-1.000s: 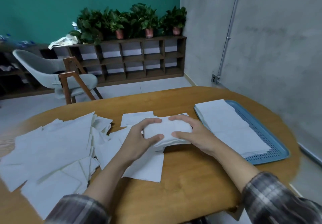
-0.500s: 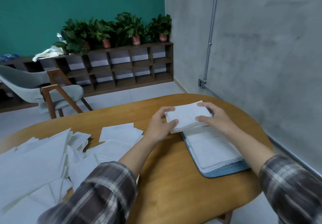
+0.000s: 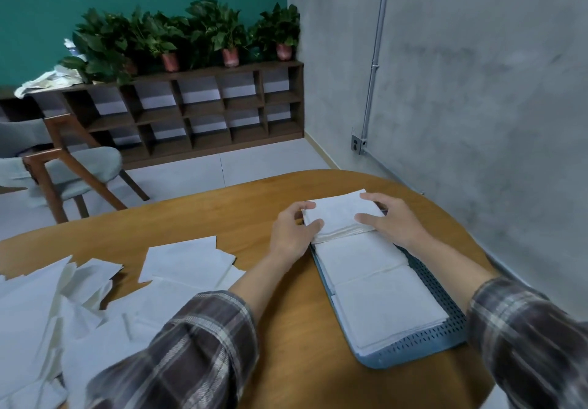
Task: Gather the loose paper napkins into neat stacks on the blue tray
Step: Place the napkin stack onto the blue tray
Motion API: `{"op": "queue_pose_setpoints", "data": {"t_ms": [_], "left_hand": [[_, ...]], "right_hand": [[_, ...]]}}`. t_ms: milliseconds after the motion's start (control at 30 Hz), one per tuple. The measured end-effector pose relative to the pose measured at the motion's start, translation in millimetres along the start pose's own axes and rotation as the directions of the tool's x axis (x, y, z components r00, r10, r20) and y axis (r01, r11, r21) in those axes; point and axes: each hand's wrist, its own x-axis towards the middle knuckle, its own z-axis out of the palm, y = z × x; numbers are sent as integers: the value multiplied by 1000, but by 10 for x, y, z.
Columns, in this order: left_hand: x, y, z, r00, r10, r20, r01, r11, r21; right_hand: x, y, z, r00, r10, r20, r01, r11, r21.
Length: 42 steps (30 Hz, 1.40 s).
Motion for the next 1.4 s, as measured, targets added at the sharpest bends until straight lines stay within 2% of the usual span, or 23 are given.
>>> {"op": "queue_pose_setpoints", "data": {"t_ms": [200,267,333,400,467,533,600,833,1000,1133,1233,1400], "left_hand": [[4,-65,6,999,53,7,-53,988,142],[6,-62,-16,994,103,21,-105,957,269],[-4,-10,-29,982,186,30,-182,891,416],[-8,71,-8,957,263,124,-286,775,563],[-5,91,38,938,232,258,-347,652,674],[8,33,75,933,121,339,-342,595,727],[7,-70,109,928,39,371,-315,618,720],[6,-228,159,932,39,361,-288,686,669],[9,-81,68,920,-17,392,-274,687,673],[-131,86,-202,934,85,348,-299,721,625],[-320,102,-489,935,150,323,-327,716,616],[-646,-3,-1100,951,160,263,-293,737,609]], "right_hand": [[-75,-31,-4,1000,1,-6,-2,988,-155],[-115,-81,-1,997,-81,-11,75,957,-280],[-141,-147,27,976,-217,26,209,885,-415],[-131,-194,81,954,-274,119,295,801,-521],[-120,-171,157,954,-200,224,296,754,-587],[-109,-78,214,949,-122,291,289,707,-646],[-100,17,246,946,-93,311,289,681,-673],[-87,129,312,952,-106,286,273,713,-645],[-142,-53,234,952,-66,299,263,676,-689],[-244,-317,219,955,-161,249,291,673,-680],[-372,-527,371,926,-248,284,376,664,-646],[-713,-846,822,883,-356,305,469,678,-566]]}}
